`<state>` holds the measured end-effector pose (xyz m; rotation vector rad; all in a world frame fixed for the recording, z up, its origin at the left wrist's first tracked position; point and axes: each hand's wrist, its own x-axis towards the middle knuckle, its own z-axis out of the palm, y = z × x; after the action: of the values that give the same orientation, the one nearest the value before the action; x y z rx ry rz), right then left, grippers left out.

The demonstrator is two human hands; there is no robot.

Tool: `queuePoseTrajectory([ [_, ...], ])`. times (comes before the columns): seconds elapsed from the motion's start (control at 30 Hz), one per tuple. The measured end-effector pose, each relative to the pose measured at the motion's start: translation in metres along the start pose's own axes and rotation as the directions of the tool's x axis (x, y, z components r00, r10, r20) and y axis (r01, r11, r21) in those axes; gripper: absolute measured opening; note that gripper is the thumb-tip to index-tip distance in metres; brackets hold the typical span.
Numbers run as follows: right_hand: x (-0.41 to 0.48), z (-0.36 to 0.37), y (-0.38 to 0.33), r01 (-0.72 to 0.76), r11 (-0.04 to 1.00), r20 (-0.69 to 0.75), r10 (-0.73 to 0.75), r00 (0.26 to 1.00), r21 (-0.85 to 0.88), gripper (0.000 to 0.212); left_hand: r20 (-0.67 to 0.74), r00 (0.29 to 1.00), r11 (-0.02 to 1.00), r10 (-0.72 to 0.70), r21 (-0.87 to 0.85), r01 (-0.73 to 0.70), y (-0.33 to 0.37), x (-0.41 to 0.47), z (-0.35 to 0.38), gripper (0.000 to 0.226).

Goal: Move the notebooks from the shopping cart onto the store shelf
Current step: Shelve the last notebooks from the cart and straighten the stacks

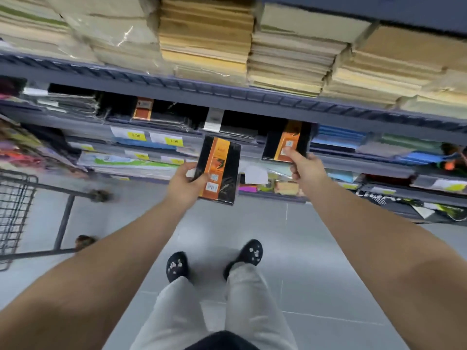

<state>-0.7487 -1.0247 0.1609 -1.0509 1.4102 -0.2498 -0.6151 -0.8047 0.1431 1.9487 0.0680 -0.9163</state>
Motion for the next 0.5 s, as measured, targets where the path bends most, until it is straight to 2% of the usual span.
queuePoseTrajectory([
  [0.1, 0.018, -0.001, -0.006, -0.121, 0.939, 0.003, 0.127, 0.992, 0.322, 0.029, -0.033, 0.999, 0.999, -0.033, -0.012, 0.033, -0.003, -0.001, 0.015, 0.038],
  [0.13, 0.021, -0.001, -0.004, -0.157, 0.904, 0.024, 0.161, 0.987, 0.397, 0.038, -0.044, 0.998, 0.999, -0.045, -0.007, 0.044, -0.004, -0.001, 0.018, 0.041],
  [0.17, 0.024, -0.001, 0.001, -0.192, 0.886, 0.055, 0.186, 0.981, 0.423, 0.045, -0.05, 0.998, 0.999, -0.049, -0.008, 0.049, -0.004, -0.001, 0.022, 0.043],
  [0.2, 0.025, -0.001, 0.006, -0.226, 0.88, 0.088, 0.208, 0.974, 0.418, 0.044, -0.054, 0.997, 0.999, -0.054, -0.011, 0.053, -0.005, 0.0, 0.024, 0.044],
  [0.33, 0.025, -0.004, 0.023, -0.315, 0.886, 0.175, 0.27, 0.947, 0.341, 0.015, -0.055, 0.996, 0.998, -0.063, 0.001, 0.064, -0.007, 0.001, 0.031, 0.044],
  [0.5, 0.029, 0.002, 0.015, -0.321, 0.829, 0.194, 0.259, 0.946, 0.458, 0.013, -0.067, 0.996, 0.998, -0.054, 0.008, 0.055, -0.011, 0.002, 0.033, 0.045],
])
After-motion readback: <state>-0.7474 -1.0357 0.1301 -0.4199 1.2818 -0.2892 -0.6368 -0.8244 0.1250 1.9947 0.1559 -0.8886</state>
